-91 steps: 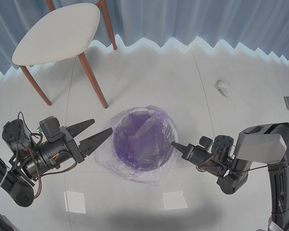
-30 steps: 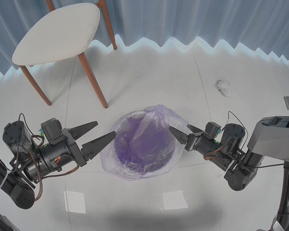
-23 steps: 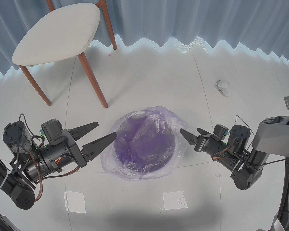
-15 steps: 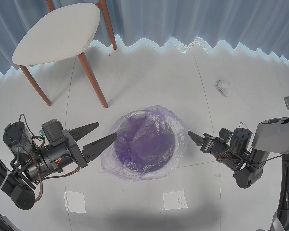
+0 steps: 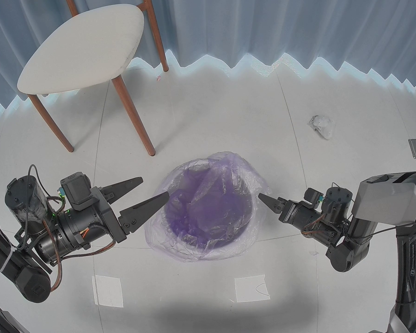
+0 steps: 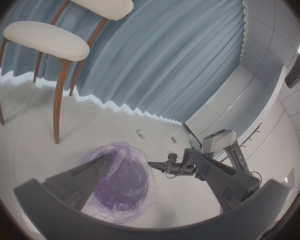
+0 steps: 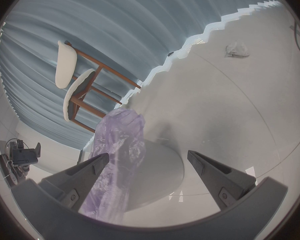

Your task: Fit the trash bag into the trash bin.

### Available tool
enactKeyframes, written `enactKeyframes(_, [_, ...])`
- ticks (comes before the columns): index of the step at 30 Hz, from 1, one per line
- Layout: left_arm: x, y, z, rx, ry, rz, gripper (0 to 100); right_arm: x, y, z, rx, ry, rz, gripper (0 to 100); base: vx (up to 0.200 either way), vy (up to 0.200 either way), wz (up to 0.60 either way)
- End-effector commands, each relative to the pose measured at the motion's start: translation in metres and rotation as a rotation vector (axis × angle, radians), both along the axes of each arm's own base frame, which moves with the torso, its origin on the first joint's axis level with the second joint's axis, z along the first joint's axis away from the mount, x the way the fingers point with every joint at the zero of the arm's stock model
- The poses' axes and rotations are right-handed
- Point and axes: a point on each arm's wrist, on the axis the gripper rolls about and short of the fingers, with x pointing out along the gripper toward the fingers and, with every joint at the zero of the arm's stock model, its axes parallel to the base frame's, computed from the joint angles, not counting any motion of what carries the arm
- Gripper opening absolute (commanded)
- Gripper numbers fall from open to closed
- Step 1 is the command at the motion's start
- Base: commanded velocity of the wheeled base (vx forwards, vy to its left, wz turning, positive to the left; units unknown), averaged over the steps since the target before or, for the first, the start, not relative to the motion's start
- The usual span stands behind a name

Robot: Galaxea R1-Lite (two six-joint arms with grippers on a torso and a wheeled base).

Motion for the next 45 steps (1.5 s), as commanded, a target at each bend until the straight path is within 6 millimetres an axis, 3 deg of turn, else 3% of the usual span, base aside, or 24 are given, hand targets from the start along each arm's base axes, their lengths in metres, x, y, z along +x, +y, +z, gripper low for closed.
enactKeyframes(1, [0.001, 0.0, -0.001, 0.001, 0.003, 0.0, 100, 0.004, 0.005, 0.004, 0.018, -0.036, 0.01, 100, 0.0, 0.0, 0.0])
enactKeyframes(11, [0.0, -0.001, -0.002, 0.003, 0.005, -0.001, 100, 0.013, 0.024, 0.017, 0.172, -0.011, 0.031, 100, 0.0, 0.0, 0.0])
enactKeyframes(12, [0.0, -0.001, -0.001, 0.002, 0.005, -0.004, 100, 0.011, 0.023, 0.016, 0.171, -0.004, 0.03, 0, 0.0, 0.0, 0.0])
enactKeyframes(26, [-0.003, -0.005, -0.001, 0.002, 0.006, -0.024, 100, 0.006, -0.005, -0.001, 0.072, 0.027, -0.039, 0, 0.0, 0.0, 0.0])
enactKeyframes(38, [-0.004, -0.006, -0.003, 0.006, 0.015, -0.027, 100, 0.004, -0.004, -0.061, -0.081, 0.103, -0.072, 0, 0.0, 0.0, 0.0])
enactKeyframes(45, [-0.004, -0.006, -0.004, 0.007, 0.019, -0.029, 100, 0.012, -0.003, -0.084, -0.193, 0.064, -0.117, 0, 0.0, 0.0, 0.0])
